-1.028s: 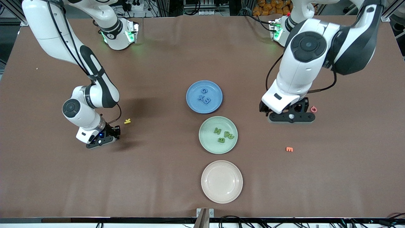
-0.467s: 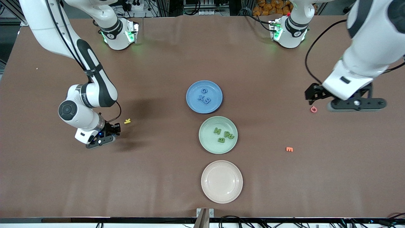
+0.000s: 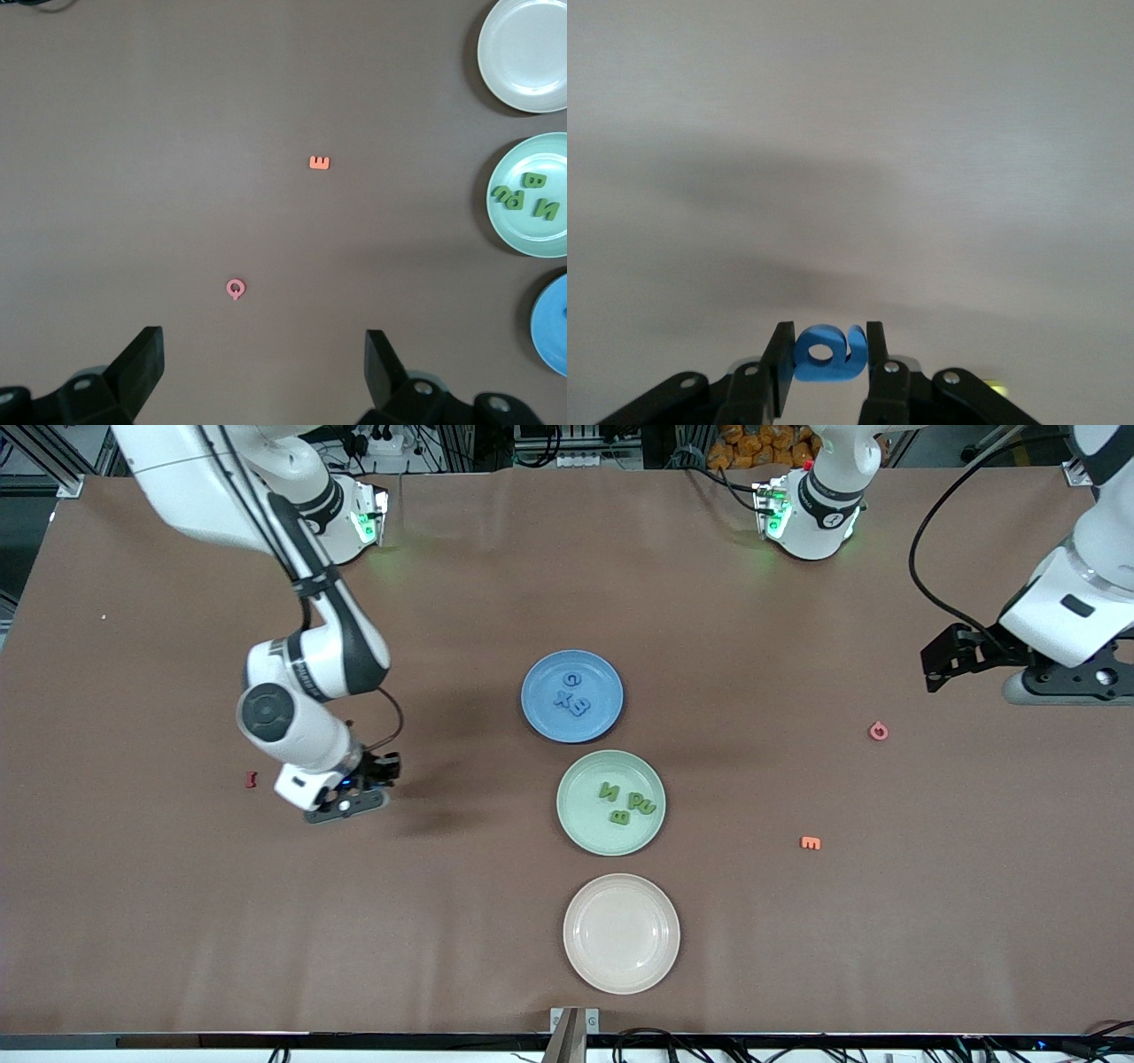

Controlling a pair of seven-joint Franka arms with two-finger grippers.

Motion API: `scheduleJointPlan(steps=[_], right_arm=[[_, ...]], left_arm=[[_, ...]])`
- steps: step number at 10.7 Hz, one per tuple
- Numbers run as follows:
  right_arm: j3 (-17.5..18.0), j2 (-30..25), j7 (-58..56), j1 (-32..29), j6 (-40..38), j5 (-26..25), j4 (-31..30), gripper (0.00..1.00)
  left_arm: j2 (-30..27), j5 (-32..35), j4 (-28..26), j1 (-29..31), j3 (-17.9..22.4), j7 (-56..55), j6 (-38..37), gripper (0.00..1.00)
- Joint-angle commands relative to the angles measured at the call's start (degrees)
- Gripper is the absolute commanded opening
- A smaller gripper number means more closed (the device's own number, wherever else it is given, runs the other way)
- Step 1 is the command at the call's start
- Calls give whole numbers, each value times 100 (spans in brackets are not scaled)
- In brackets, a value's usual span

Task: Sort letters by color into matching plates
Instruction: 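Move the blue o over the blue plate and open the right gripper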

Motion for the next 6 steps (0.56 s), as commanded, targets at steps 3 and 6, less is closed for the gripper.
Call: scheduleJointPlan(steps=[3,6], right_arm=[[144,2,867,1160,-33,43,246,31],[294,28,999,1791,-41,43,404,31]], left_arm=[[-195,-585,-233,-275,754,302,117,100],[-378,-935,-487,-258,878,311,214,100]])
